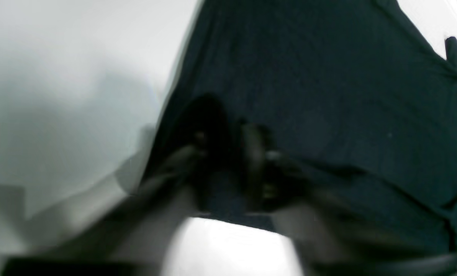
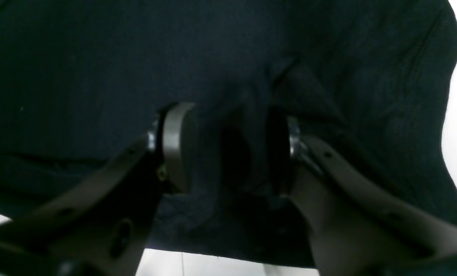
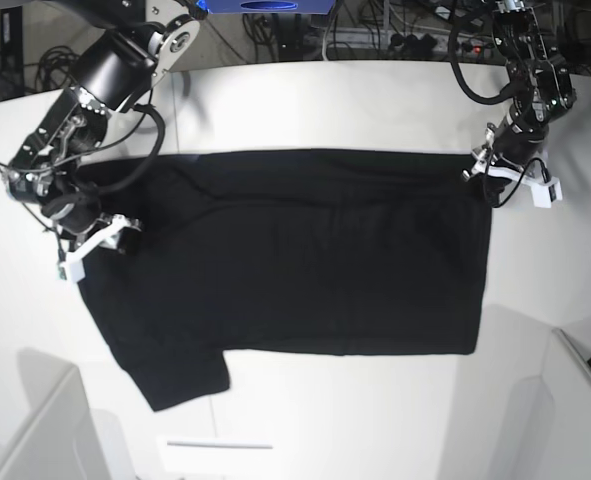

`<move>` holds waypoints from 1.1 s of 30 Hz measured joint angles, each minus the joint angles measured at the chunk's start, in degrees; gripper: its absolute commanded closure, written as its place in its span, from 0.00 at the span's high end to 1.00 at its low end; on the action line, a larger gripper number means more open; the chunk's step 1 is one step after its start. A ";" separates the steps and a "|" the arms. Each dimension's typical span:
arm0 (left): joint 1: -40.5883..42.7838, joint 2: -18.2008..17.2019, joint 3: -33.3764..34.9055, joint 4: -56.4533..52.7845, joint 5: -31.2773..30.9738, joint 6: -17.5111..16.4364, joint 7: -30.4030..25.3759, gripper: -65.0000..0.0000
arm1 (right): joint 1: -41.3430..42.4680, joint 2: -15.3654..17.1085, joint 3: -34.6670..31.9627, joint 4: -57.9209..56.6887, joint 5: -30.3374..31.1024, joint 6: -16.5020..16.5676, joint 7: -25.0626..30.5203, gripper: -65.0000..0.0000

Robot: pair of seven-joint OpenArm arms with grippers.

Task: Fold the T-shirt properly
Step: 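Lower the shirt and regrip the shoulder edges with both grippers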

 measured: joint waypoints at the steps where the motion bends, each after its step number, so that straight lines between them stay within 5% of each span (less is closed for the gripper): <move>1: -0.04 0.00 -0.04 0.02 0.00 0.00 -0.02 0.50 | -0.04 -0.02 0.09 0.02 0.00 0.00 0.02 0.43; 4: -0.22 0.02 -0.07 0.07 0.02 -0.20 0.02 0.72 | -0.28 -0.17 0.13 2.03 -0.26 -0.04 0.00 0.43; 7: -0.33 0.07 -0.07 3.34 0.04 -0.11 0.17 0.81 | -1.40 -0.15 0.24 8.76 0.26 -0.48 2.40 0.43; 11: -0.33 -0.02 -0.13 9.51 -0.59 -0.61 -0.59 0.81 | -3.72 -0.37 0.24 15.93 0.15 -1.33 1.90 0.38; 16: 4.79 0.15 -0.15 10.01 0.07 -0.37 -0.39 0.81 | -8.35 -1.01 5.31 20.15 0.20 -14.91 2.01 0.40; 23: 10.16 2.60 -9.62 9.97 0.09 -0.33 -0.92 0.81 | -11.28 -1.73 13.90 20.24 0.22 -15.41 1.86 0.45; 33: 7.50 3.45 -10.10 -0.24 -0.04 -0.72 -0.48 0.81 | -13.16 -1.88 14.14 6.58 0.44 -15.43 2.36 0.45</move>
